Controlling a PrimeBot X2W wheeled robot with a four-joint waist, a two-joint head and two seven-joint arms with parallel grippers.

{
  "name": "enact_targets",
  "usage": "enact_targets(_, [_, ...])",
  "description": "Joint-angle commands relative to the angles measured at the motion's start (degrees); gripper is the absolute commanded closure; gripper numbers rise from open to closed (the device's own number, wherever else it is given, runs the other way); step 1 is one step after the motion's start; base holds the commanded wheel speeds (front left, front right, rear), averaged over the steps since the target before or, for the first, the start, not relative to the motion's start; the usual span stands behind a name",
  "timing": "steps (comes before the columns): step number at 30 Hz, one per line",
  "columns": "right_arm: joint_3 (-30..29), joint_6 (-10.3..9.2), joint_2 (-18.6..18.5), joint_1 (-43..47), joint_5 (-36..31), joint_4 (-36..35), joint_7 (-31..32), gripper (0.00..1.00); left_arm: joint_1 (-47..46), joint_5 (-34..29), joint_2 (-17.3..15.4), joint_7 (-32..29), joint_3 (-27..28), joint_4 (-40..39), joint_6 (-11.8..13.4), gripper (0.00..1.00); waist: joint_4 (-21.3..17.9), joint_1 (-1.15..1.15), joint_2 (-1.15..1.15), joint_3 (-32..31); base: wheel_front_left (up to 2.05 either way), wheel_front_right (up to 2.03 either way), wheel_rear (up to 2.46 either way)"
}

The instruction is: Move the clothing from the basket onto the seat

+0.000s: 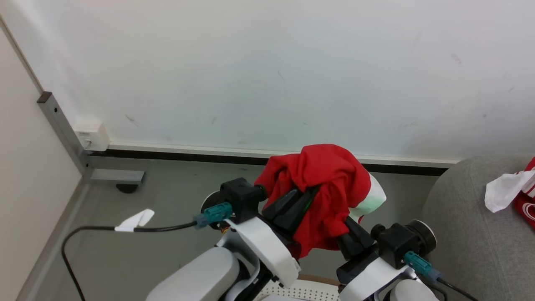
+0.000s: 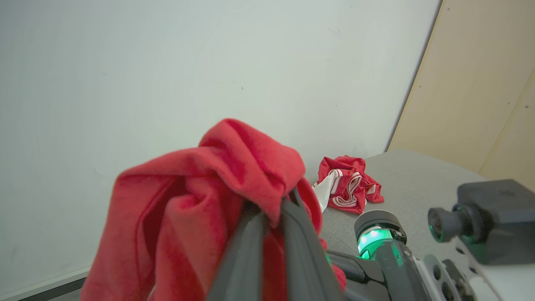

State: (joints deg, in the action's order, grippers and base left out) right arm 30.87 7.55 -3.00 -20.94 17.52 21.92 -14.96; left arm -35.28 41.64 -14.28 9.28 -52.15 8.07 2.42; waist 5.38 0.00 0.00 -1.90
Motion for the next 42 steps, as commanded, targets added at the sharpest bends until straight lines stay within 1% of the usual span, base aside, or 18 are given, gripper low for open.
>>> enact_targets(1, [-0.2, -0.13, 0.2, 0.5, 0.3, -0.5, -0.2, 1.0, 0.1, 0.7, -0.4, 0.6, 0.2, 0.1, 0.2, 1.0, -0.2, 0.0, 0.0, 0.0, 0.0, 0.0, 0.0])
enact_targets(9, [-1.5, -0.13, 0.1, 1.1, 0.9, -1.4, -0.2, 1.0, 0.4, 0.9, -0.7, 1.0, 0.3, 0.3, 0.5, 1.0, -1.1, 0.0, 0.0, 0.4, 0.0, 0.0, 0.0])
enact_targets(19, [-2.9, -0.13, 0.2, 0.8, 1.1, -2.7, -0.2, 1.0, 0.5, 0.7, -1.5, 0.6, -0.2, 0.2, 0.6, 1.0, -3.5, 0.0, 0.0, 1.0, 0.0, 0.0, 0.0])
enact_targets(26, [-6.3, -0.13, 0.1, 0.9, 2.2, -4.4, -0.2, 1.0, 1.0, 0.7, -1.8, 0.2, -0.9, 0.1, 0.4, 1.0, -5.6, 0.0, 0.0, 1.5, 0.0, 0.0, 0.0])
enact_targets(27, [-6.9, -0.13, 0.1, 1.0, 2.4, -4.7, -0.2, 1.0, 1.1, 0.8, -1.9, 0.1, -1.0, 0.2, 0.4, 0.86, -6.0, 0.0, 0.0, 1.6, 0.0, 0.0, 0.0])
enact_targets(28, [-7.4, -0.13, 0.1, 0.9, 2.4, -4.8, -0.2, 1.0, 1.1, 0.8, -1.9, 0.2, -1.0, 0.2, 0.4, 0.53, -6.3, 0.0, 0.0, 1.6, 0.0, 0.0, 0.0])
enact_targets(29, [-8.0, -0.13, 0.1, 0.9, 2.4, -5.0, -0.2, 1.0, 1.1, 0.8, -1.9, 0.1, -1.2, 0.1, 0.2, 0.0, -6.7, 0.0, 0.0, 1.7, 0.0, 0.0, 0.0])
enact_targets(42, [-14.5, -0.13, 0.1, 0.8, 3.2, -8.3, -0.2, 1.0, 1.3, 0.3, -2.3, 0.5, -1.9, -0.4, 0.6, 0.0, -11.6, 0.0, 0.0, 3.7, 0.0, 0.0, 0.0])
